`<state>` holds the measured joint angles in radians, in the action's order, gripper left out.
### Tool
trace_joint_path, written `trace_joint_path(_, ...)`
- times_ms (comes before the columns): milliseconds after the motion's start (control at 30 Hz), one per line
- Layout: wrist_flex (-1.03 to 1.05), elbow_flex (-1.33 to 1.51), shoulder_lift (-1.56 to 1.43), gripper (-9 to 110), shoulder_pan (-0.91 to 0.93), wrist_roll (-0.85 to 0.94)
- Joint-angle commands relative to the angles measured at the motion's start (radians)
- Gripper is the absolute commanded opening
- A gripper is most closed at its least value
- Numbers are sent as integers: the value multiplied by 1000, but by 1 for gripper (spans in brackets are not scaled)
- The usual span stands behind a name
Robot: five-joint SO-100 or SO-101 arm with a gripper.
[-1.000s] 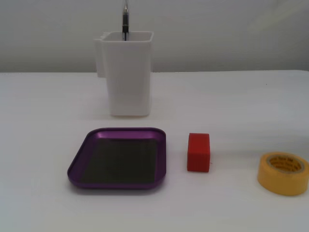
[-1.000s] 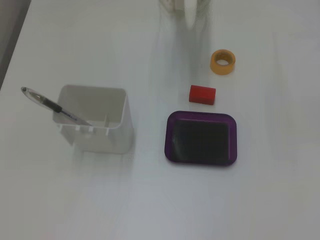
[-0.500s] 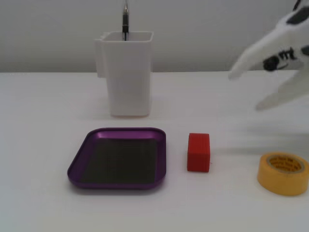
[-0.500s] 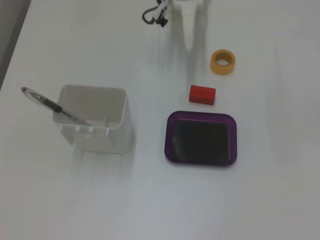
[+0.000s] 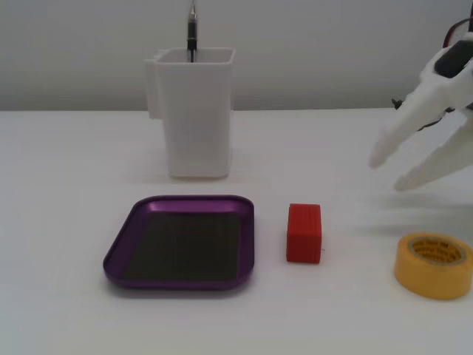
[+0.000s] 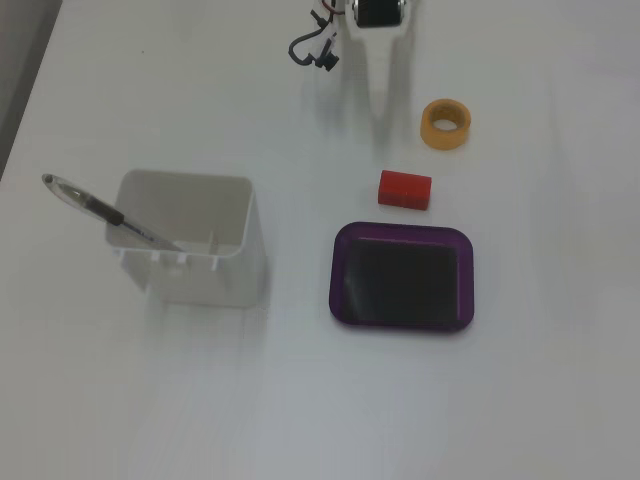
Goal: Remove the cube from the box.
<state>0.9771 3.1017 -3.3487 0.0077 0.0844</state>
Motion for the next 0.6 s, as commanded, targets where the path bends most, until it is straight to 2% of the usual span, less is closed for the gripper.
trace_joint_path(0,-15,17,-78,0,2,-9)
trace_joint_path(567,-31,25,-80,1,3,0)
